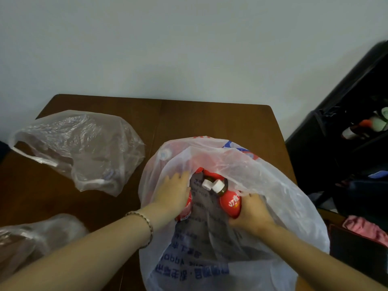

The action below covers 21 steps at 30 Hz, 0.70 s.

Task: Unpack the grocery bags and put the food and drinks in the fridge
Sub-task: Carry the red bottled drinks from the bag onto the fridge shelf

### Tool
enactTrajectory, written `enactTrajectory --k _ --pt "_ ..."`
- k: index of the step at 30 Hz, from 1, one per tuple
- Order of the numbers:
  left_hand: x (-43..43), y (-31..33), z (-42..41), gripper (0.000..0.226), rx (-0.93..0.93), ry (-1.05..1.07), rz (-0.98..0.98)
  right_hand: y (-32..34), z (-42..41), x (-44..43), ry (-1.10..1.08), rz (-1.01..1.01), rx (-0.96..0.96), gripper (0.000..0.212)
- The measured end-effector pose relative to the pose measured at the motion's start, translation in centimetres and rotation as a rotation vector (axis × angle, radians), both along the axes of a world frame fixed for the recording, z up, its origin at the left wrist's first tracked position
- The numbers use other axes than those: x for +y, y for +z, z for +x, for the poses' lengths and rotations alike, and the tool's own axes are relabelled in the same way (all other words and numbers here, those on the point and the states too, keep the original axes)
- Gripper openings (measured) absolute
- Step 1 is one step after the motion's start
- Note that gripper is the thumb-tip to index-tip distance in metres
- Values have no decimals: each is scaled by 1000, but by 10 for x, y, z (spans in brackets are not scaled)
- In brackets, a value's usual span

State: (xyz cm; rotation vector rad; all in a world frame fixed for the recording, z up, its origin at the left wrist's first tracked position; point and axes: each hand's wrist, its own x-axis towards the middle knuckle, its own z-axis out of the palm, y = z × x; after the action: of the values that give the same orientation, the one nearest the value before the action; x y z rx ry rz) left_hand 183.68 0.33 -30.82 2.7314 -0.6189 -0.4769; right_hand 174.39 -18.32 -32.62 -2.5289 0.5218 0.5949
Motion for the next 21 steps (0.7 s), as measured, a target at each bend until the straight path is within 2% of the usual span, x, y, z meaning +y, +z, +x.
enactTrajectory --k 2,5,11,15,16,18,20,21 --pt "5 -4 -14 41 -90 -2 18 5 -6 8 127 26 -13 96" --pt "11 -8 -23 40 -156 -17 9 15 -16 17 275 73 -68 93" --pt "17 -4 -27 70 -80 -241 58 32 -35 25 37 242 -273 85" --pt "23 28 -40 93 59 -288 -142 36 -47 25 66 270 -297 87" --pt "24 39 -45 91 74 -308 -181 38 -50 28 94 284 -298 87" --pt "27 54 -56 72 61 -317 -231 42 -56 36 146 324 -312 84" --pt "34 64 -65 53 2 -328 -229 50 -58 46 214 344 -305 85" --pt "39 68 -69 50 -17 -331 -204 52 -59 50 251 350 -283 88"
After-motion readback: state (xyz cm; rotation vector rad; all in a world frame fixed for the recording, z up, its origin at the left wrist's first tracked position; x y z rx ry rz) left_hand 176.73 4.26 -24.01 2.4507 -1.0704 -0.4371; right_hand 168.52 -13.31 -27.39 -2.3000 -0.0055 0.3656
